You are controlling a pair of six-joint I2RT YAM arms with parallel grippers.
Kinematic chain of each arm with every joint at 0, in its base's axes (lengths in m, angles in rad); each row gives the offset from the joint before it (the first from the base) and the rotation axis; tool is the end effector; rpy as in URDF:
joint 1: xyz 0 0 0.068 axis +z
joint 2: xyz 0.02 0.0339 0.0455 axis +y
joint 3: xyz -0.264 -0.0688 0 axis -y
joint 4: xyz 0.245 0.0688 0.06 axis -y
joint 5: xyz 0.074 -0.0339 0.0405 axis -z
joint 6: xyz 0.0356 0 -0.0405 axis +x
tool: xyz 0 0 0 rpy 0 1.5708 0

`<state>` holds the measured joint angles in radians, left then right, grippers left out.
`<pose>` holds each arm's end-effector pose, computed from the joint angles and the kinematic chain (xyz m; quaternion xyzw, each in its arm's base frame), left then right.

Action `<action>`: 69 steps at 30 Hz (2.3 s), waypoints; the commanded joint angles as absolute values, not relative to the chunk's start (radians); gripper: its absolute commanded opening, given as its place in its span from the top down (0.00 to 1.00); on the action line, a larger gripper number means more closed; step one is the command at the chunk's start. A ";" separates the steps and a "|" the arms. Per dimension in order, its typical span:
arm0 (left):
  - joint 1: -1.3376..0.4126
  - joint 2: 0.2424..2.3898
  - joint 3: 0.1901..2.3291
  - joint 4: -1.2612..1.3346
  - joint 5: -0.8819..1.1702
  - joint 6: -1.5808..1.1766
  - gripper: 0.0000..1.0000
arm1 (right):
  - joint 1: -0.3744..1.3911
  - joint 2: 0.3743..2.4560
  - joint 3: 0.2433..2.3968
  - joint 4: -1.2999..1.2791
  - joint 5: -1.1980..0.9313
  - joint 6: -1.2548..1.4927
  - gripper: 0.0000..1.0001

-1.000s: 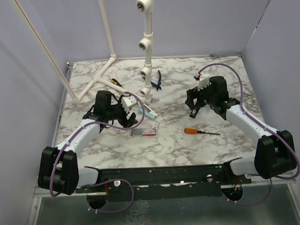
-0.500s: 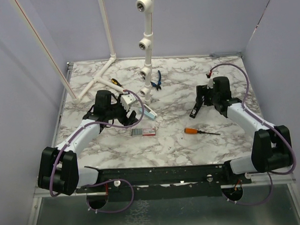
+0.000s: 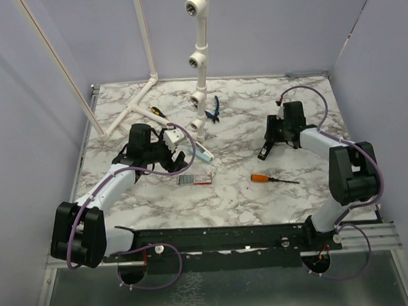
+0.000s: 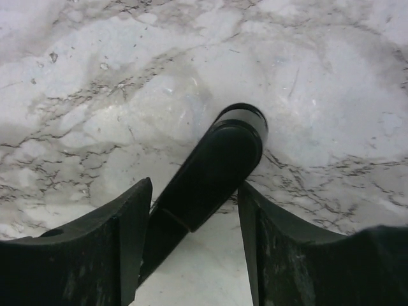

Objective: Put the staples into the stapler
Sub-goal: Open the stapler at the center of the board.

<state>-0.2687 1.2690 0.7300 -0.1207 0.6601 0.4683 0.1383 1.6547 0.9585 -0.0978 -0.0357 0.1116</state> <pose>0.2480 -0.0909 0.2287 0.4390 0.7412 -0.2481 0.4431 0.3419 0.0489 0.1873 -0.0191 0.9252 0.0636 0.3736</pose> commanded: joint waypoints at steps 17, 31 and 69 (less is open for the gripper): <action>-0.428 1.238 0.719 -0.238 0.569 0.637 0.17 | 0.150 1.638 0.988 -0.185 -0.420 -0.389 0.96; -0.509 1.393 0.916 -0.131 0.761 0.486 0.17 | 0.155 1.391 1.006 -0.476 -0.879 -0.749 0.99; -0.670 1.860 1.070 0.206 0.740 0.564 0.45 | 0.156 1.597 1.114 -0.782 -1.138 -1.409 0.99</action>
